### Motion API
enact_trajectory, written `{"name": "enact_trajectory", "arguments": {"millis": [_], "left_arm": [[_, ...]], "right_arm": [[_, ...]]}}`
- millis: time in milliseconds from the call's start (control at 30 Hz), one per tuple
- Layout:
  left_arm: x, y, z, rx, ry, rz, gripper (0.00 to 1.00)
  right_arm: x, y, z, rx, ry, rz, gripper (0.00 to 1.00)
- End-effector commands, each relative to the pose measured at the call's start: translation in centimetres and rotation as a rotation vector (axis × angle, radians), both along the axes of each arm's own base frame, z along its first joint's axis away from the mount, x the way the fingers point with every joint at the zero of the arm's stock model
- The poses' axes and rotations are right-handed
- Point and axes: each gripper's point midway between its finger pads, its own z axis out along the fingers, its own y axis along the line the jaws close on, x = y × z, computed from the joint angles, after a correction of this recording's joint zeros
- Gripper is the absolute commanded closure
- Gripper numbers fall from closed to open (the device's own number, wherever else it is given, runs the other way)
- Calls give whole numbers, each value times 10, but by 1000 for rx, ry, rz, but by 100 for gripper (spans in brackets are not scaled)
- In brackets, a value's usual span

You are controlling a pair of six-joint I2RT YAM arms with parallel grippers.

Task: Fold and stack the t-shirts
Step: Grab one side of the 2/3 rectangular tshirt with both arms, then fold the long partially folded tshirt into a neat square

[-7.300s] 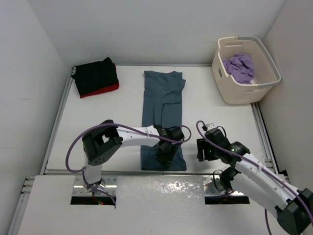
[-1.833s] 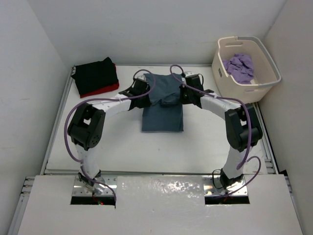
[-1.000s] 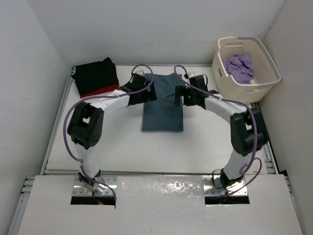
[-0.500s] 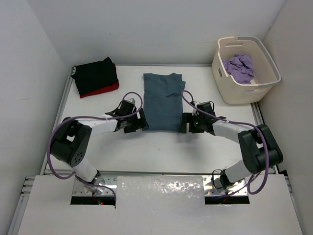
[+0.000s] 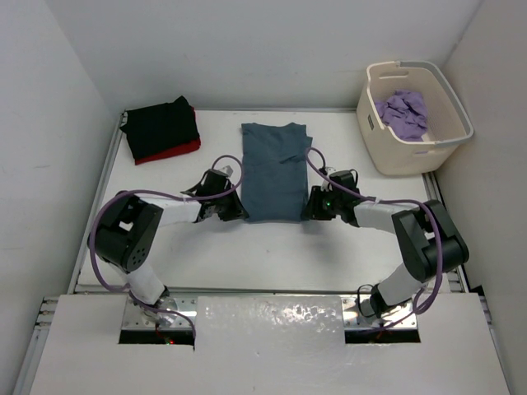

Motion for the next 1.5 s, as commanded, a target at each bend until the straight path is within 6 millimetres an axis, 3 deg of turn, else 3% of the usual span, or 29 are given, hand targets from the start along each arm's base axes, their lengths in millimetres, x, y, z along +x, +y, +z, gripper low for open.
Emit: {"name": "enact_trajectory", "arguments": {"millis": [0,133,167,200,533,800,967,1200,1233,1267,1300,1367,1400,1467], "left_arm": [[8,-6,10,-27,-49,-8,100],[10,-7,13,-38,-63,-6,100],[10,-7,14,-39,-66,-6,100],[10,-7,15,-38,-69,-4,100],[-3,14,11,20,-64,58,100],[-18,-1,19,-36,-40,-9,100],[-28,-9,55,-14,-82,-42,100],[5,-23,115,-48,-224,-48,100],[15,-24,128,-50,-257,-29,100],[21,-24,129,-35,-266,-18,100],[33,-23,143,-26,-307,-1,100],[47,-19,143,-9,-299,21,100],[57,-21,155,-20,-318,37,100],[73,-17,154,-11,-314,59,100]], "right_arm": [[6,3,2,17,-10,-4,70],[3,2,0,12,-7,1,83],[1,0,-1,5,1,-1,96],[2,-1,-1,1,0,-7,100],[-15,-42,-10,-134,30,-60,100],[-30,-24,9,-40,16,49,100],[-43,-24,30,-14,-16,66,100],[-6,-30,77,-67,-140,15,100],[7,-29,87,-72,-162,0,100],[14,-29,93,-73,-175,-7,100],[28,-28,110,-72,-215,-14,100],[44,-32,112,-99,-222,-37,100],[58,-33,127,-95,-259,-50,100],[73,-36,130,-100,-265,-58,100]]}}
